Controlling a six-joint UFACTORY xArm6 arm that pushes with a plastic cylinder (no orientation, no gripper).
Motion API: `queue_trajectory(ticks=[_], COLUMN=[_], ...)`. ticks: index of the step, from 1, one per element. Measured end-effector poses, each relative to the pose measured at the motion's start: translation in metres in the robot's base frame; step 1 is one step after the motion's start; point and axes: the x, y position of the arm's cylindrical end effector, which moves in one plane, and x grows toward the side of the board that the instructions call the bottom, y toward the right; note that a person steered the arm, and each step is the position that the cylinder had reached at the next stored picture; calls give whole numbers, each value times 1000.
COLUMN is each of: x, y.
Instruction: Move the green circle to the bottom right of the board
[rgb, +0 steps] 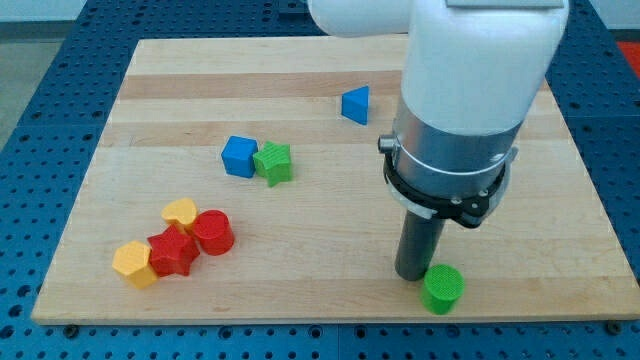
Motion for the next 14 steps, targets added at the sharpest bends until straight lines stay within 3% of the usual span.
queue_trajectory(ticks=[1,2,3,4,5,6,7,11,14], x=[-5,39,40,35,32,32,18,38,-5], y=[-26,-34,-22,71,119,125,125,101,86])
